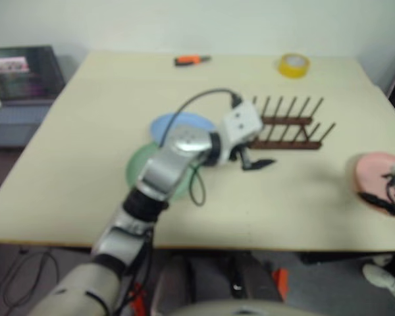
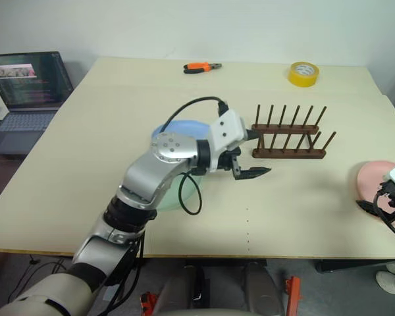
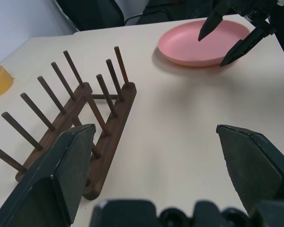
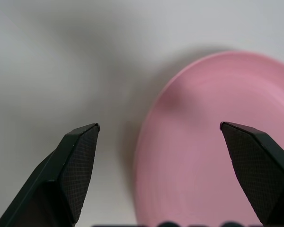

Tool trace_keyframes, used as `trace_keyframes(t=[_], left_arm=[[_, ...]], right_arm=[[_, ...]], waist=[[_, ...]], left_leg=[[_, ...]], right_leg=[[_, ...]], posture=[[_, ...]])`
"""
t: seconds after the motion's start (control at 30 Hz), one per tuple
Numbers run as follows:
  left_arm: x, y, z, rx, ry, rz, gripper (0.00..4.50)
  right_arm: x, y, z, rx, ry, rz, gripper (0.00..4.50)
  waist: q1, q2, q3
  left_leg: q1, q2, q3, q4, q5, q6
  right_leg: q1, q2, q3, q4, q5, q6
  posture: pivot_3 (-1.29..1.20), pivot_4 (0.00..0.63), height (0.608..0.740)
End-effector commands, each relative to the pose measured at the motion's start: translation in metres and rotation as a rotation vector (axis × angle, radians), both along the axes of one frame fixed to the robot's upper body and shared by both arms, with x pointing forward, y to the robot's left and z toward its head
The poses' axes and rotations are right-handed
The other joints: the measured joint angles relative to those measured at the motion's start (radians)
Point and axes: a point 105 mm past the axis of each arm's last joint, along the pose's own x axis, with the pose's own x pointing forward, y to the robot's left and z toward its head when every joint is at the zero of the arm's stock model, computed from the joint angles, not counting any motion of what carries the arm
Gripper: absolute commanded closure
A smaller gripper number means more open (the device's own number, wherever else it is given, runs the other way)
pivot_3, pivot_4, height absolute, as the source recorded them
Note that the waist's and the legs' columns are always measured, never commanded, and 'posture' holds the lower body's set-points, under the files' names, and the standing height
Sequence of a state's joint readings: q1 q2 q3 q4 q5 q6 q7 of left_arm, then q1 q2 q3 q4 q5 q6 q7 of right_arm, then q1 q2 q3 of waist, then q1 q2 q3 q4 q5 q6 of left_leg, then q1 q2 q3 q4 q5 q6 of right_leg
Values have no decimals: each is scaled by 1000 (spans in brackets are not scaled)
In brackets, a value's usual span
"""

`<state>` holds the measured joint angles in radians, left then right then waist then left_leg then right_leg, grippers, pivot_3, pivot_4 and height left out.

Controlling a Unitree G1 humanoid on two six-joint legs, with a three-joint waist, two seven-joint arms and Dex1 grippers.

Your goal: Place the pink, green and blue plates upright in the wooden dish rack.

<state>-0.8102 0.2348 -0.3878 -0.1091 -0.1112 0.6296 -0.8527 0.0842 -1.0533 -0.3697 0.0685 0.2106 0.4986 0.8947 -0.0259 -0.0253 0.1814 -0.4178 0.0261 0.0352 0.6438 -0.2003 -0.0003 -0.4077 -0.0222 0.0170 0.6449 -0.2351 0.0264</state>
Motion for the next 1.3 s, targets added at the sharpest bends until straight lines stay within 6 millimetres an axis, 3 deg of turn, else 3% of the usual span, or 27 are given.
trace_keyframes(t=[0.03,0.1,0.37,0.5,0.57,0.73,1.03,1.2,1.3], left_arm=[[-2,-4,7,-13,-44,-12,0],[-2,-3,7,-7,-49,-5,0],[2,-1,9,-1,-67,23,0],[5,2,10,-3,-73,38,0],[6,3,11,-4,-75,44,0],[10,10,10,-3,-78,68,0],[13,15,9,4,-79,89,0],[14,14,8,1,-78,94,0],[13,13,6,0,-74,92,0]], right_arm=[[2,-3,-3,-6,-1,-25,34],[4,-5,-9,-14,7,-47,34],[11,-11,-30,-24,33,-88,2652],[14,-8,-24,-23,23,-59,4014],[16,-6,-14,-17,-2,-43,4477],[24,3,32,45,-139,14,4477],[36,24,150,247,-534,152,4477],[44,24,187,323,-669,192,4477],[58,32,213,491,-773,245,4477]], waist=[[0,0,0],[-1,0,0],[-1,0,0],[-2,-1,0],[-4,-2,0],[-6,-1,0],[-4,0,0],[-2,0,0],[-8,1,1]], left_leg=[[0,0,0,0,0,0],[0,0,0,0,0,0],[0,0,0,0,0,0],[0,0,0,1,0,0],[1,0,0,1,0,0],[1,0,0,1,0,0],[1,0,0,0,0,0],[0,0,-1,0,0,0],[0,0,2,0,0,0]], right_leg=[[0,0,0,0,0,0],[0,0,0,0,0,0],[0,0,0,0,0,0],[1,0,0,0,0,1],[1,0,0,0,1,1],[1,0,1,0,1,2],[1,0,1,0,2,2],[1,0,0,-1,1,2],[1,0,2,-1,1,2]], posture=[[0,150,740],[0,150,740],[0,150,740],[0,150,740],[0,150,740],[0,150,740],[0,150,740],[0,150,740],[0,150,740]])
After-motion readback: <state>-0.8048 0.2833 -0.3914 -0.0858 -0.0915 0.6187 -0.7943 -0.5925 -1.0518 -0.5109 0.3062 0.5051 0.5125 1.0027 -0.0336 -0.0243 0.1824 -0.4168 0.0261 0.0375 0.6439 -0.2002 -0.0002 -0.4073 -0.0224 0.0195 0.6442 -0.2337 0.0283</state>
